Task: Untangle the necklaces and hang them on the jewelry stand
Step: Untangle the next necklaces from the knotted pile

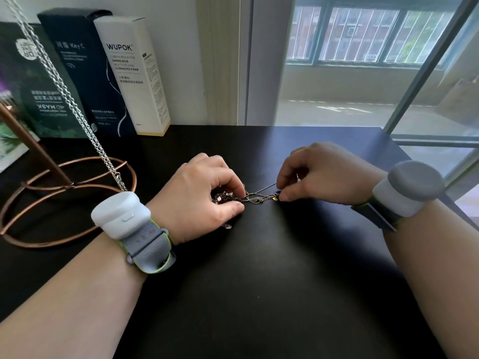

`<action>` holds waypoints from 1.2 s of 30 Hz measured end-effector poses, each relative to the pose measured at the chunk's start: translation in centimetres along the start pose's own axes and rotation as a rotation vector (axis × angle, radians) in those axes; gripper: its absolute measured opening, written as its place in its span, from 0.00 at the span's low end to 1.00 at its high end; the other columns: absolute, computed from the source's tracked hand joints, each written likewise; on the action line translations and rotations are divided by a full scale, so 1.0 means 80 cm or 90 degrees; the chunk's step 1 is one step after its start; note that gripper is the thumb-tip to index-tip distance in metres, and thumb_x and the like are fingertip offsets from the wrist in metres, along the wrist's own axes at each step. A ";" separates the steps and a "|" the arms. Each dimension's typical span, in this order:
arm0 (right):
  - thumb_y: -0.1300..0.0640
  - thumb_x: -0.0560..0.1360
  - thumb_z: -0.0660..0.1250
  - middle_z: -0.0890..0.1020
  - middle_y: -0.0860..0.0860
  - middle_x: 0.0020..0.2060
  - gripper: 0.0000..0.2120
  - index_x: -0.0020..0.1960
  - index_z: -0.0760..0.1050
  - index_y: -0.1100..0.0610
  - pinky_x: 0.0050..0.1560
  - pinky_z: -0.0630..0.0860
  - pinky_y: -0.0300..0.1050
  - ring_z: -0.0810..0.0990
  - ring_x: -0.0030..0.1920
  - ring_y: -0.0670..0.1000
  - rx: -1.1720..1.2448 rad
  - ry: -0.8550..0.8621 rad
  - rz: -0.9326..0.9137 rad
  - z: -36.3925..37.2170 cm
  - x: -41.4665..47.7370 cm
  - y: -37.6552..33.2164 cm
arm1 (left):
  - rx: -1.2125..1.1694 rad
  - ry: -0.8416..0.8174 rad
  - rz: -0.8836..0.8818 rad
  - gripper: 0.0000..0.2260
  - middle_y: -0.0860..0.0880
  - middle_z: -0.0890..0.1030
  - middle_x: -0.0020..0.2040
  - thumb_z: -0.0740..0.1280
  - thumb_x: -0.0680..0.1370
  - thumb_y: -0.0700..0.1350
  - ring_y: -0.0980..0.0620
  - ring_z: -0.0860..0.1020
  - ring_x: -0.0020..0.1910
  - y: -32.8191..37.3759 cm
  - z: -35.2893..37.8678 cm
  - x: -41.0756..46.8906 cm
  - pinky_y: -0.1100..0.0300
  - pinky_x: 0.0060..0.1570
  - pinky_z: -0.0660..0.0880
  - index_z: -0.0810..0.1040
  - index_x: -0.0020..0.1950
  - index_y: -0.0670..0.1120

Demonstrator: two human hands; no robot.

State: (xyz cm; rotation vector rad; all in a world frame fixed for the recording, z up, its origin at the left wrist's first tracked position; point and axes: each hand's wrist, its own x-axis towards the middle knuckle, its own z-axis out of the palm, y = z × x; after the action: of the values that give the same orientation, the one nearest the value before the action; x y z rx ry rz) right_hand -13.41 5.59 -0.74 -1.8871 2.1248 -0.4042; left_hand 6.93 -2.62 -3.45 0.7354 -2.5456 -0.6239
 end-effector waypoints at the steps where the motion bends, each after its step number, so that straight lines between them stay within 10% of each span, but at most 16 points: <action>1: 0.50 0.66 0.75 0.80 0.44 0.35 0.04 0.38 0.80 0.44 0.37 0.65 0.30 0.76 0.37 0.39 0.000 -0.013 -0.009 0.002 0.000 -0.003 | -0.001 -0.004 0.001 0.08 0.58 0.76 0.43 0.68 0.65 0.55 0.57 0.71 0.49 -0.001 0.001 0.000 0.56 0.54 0.69 0.81 0.41 0.55; 23: 0.61 0.63 0.70 0.84 0.55 0.29 0.01 0.34 0.80 0.57 0.30 0.70 0.38 0.75 0.26 0.48 0.199 0.014 0.136 -0.023 -0.010 0.023 | 0.036 -0.002 -0.049 0.02 0.58 0.75 0.40 0.66 0.64 0.52 0.58 0.70 0.46 -0.010 -0.004 0.000 0.56 0.53 0.68 0.75 0.31 0.56; 36: 0.58 0.65 0.73 0.80 0.49 0.32 0.03 0.35 0.79 0.54 0.28 0.69 0.39 0.77 0.34 0.47 -0.081 0.048 0.224 -0.029 -0.009 0.028 | 0.068 0.013 -0.071 0.02 0.57 0.74 0.38 0.63 0.61 0.50 0.57 0.69 0.44 -0.010 -0.006 0.001 0.58 0.49 0.66 0.72 0.28 0.54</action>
State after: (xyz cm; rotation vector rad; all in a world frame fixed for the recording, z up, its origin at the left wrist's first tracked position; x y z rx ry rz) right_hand -16.24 6.59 0.56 -1.5308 2.5242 -0.2712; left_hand 7.42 -3.37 -3.49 0.9219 -2.5482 -0.5158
